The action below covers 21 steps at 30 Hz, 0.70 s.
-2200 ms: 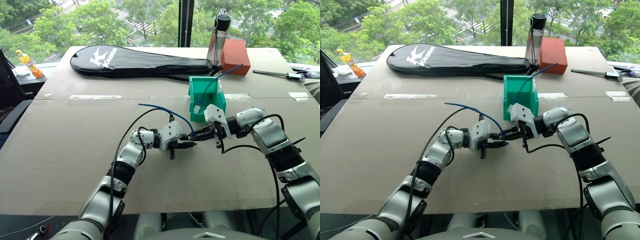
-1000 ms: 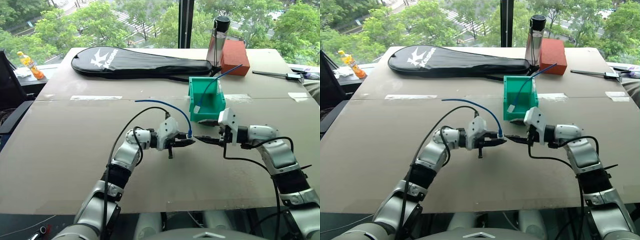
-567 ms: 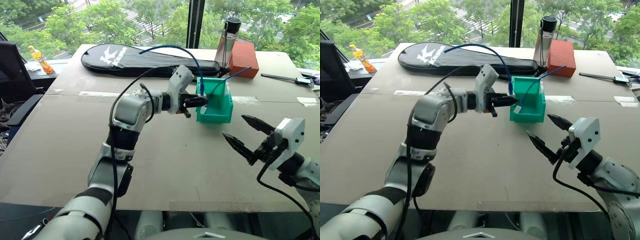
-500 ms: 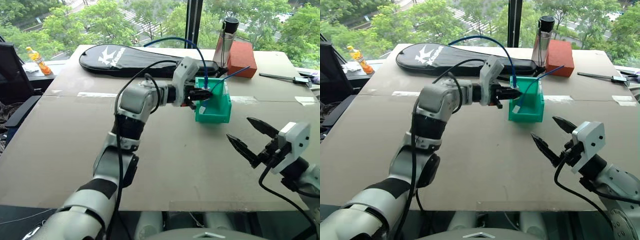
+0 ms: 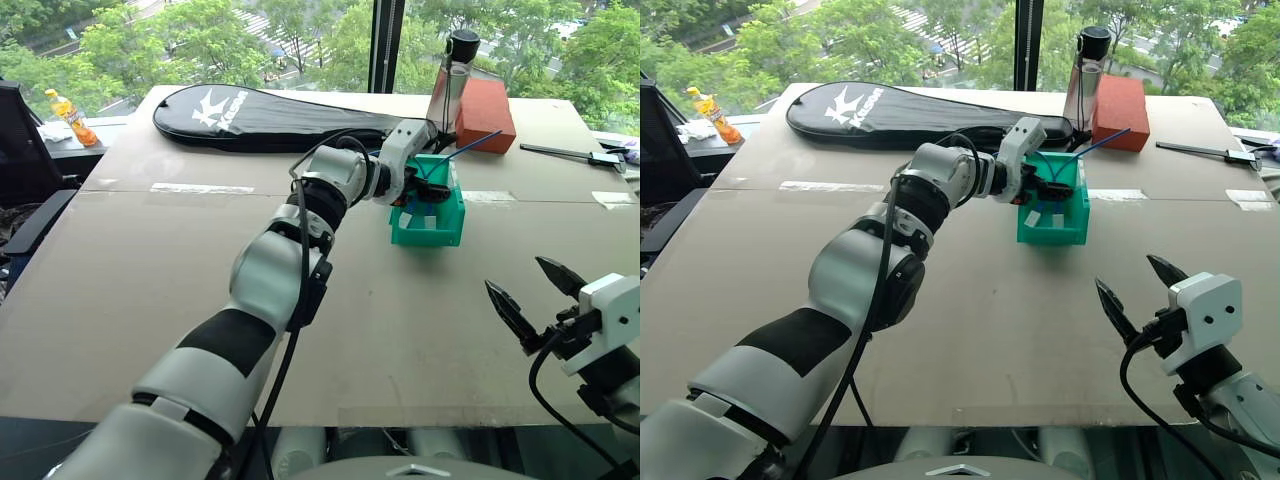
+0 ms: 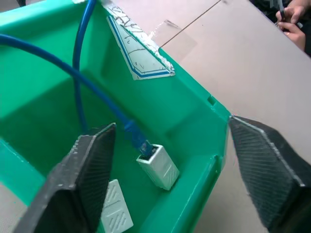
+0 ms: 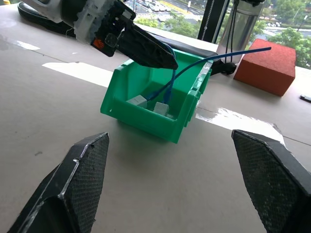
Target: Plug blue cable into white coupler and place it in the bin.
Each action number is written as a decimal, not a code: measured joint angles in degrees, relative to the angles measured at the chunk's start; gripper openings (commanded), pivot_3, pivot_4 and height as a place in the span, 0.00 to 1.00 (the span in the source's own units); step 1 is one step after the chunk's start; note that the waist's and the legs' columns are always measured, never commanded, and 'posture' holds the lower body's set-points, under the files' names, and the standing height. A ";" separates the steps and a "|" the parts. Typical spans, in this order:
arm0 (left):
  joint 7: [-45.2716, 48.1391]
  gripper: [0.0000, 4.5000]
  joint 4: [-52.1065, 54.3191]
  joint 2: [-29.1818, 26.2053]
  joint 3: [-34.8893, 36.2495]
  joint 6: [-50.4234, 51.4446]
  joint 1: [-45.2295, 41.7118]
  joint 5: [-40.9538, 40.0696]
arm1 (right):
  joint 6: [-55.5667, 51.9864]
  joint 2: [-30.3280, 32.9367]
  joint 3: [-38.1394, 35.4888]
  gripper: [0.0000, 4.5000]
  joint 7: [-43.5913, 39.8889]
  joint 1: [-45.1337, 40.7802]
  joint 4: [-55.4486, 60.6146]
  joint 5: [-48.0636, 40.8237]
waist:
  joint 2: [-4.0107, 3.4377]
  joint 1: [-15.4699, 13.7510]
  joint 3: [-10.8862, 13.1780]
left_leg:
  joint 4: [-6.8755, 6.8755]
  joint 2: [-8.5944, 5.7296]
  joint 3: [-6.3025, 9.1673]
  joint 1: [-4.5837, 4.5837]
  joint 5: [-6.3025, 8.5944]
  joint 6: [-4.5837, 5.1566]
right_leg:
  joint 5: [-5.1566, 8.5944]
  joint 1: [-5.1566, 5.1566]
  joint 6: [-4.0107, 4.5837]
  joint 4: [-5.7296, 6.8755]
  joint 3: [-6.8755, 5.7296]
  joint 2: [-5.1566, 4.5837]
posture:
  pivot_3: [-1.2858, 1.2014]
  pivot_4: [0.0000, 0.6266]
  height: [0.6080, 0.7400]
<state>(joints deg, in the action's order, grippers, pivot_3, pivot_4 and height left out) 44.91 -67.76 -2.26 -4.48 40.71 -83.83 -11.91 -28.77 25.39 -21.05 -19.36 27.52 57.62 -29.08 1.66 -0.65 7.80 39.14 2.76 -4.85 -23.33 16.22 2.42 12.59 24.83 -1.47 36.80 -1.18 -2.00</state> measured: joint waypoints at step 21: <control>14.12 1.00 70.02 -23.51 5.80 2.00 48.48 -11.32 | 1.10 15.31 -13.19 1.00 -16.47 -7.79 -16.97 -13.33 | -0.25 0.18 0.16 | 0.05 -0.32 0.49 0.58 -0.01 -0.02 | -0.01 -0.38 0.03 0.23 0.55 -0.01 | 0.52 0.24 1.00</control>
<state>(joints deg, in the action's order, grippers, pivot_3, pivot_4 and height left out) 59.04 2.26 -25.77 1.32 42.71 -35.35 -23.24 -27.67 40.70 -34.24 -35.82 19.73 40.65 -42.41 1.41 -0.47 7.96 39.19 2.44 -4.36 -22.75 16.21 2.40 12.59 24.44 -1.44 37.03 -0.64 -2.01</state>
